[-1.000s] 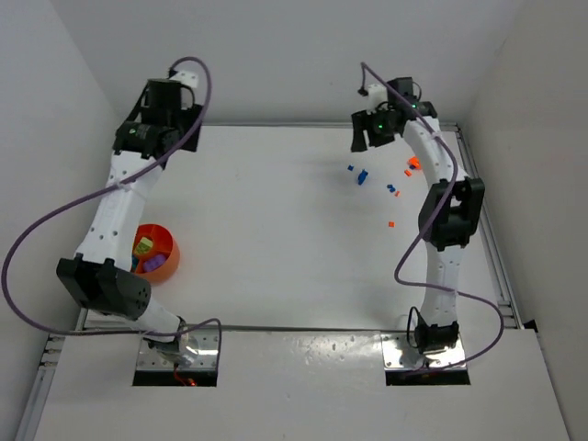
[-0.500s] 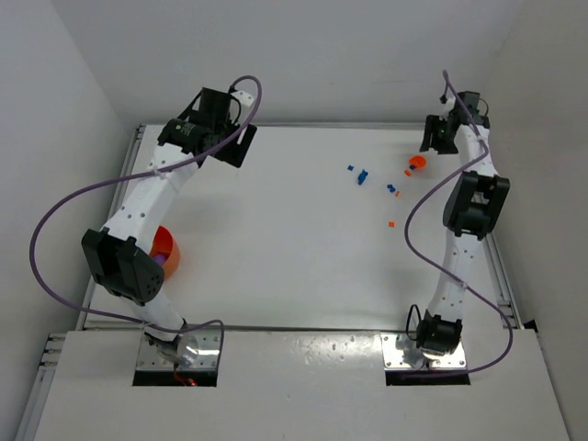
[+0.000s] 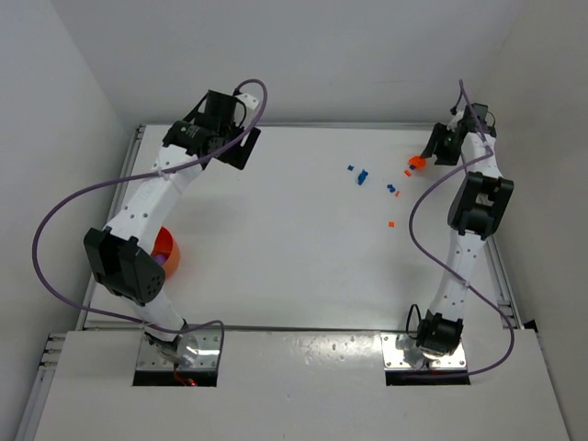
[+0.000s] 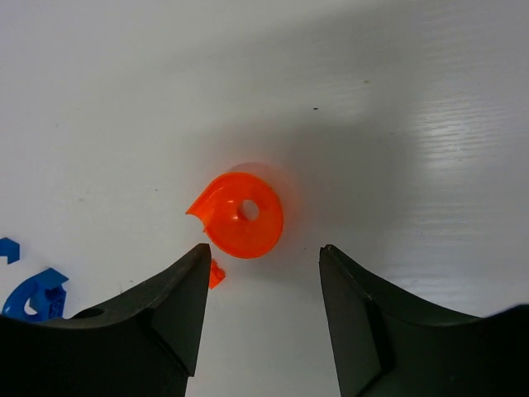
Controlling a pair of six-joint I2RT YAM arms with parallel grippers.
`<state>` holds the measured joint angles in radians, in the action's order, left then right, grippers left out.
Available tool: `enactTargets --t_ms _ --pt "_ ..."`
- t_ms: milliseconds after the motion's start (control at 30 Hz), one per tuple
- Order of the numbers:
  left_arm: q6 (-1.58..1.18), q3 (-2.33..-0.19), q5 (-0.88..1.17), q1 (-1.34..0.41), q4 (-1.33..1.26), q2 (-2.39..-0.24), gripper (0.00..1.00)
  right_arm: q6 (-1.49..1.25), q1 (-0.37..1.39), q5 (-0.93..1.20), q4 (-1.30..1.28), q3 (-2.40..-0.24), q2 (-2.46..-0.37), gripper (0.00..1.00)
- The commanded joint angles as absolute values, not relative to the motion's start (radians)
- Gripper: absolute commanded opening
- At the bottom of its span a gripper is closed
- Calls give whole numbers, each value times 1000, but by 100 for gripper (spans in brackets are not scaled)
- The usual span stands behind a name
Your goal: Sort the legos into containers by color
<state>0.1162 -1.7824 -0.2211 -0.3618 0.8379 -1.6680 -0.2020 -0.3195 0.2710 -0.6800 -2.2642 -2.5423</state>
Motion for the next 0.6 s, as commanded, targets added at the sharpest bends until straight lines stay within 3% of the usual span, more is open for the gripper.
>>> enactTargets --t_ms 0,333,567 --pt "117 -1773 -253 -382 813 -1674 81 -242 -328 350 -640 -2290 -2548 56" --pt "126 -1764 -282 -400 813 -1683 81 -252 -328 304 -621 -2290 -2589 56" --pt "144 -1764 -322 -410 813 -1683 81 -323 -328 319 -581 -2326 -2644 48"
